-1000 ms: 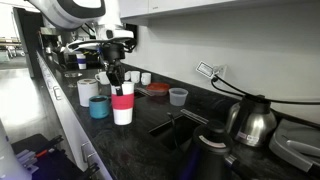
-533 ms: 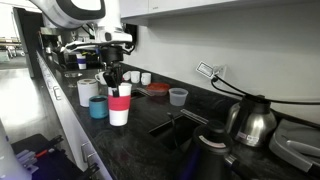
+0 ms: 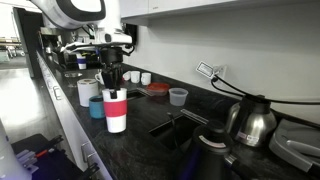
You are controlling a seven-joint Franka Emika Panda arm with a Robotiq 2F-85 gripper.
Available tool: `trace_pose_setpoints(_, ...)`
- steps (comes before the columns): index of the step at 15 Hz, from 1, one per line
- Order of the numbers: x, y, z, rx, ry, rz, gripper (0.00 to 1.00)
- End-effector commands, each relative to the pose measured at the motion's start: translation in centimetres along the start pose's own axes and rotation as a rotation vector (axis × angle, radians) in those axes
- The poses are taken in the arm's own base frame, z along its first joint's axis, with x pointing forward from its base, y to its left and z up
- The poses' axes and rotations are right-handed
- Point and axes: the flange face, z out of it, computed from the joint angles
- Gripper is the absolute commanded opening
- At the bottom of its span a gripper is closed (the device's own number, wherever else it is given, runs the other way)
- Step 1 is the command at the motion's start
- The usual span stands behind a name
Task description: Place the white and pink cup beside the edge of the counter
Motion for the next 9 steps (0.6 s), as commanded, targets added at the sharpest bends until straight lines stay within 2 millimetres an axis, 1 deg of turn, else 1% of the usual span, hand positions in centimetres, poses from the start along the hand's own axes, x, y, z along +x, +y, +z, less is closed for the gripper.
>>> trace_pose_setpoints(1, -0.1, 0.2, -0.1, 0.001, -0.014, -0.007, 0.75)
trace_pose_setpoints(4, -0.1, 0.4, -0.3, 0.003, -0.019, -0.010, 0.95)
trace_pose_setpoints(5, -0.2, 0.5, -0.6, 0.005, -0.016, -0.020, 0.99)
trace_pose_setpoints(6, -0.2, 0.6, -0.7, 0.013, -0.021, -0.020, 1.00)
trace_pose_setpoints(9, -0.4, 1.1, -2.3, 0.021, -0.027, -0.030, 1.00)
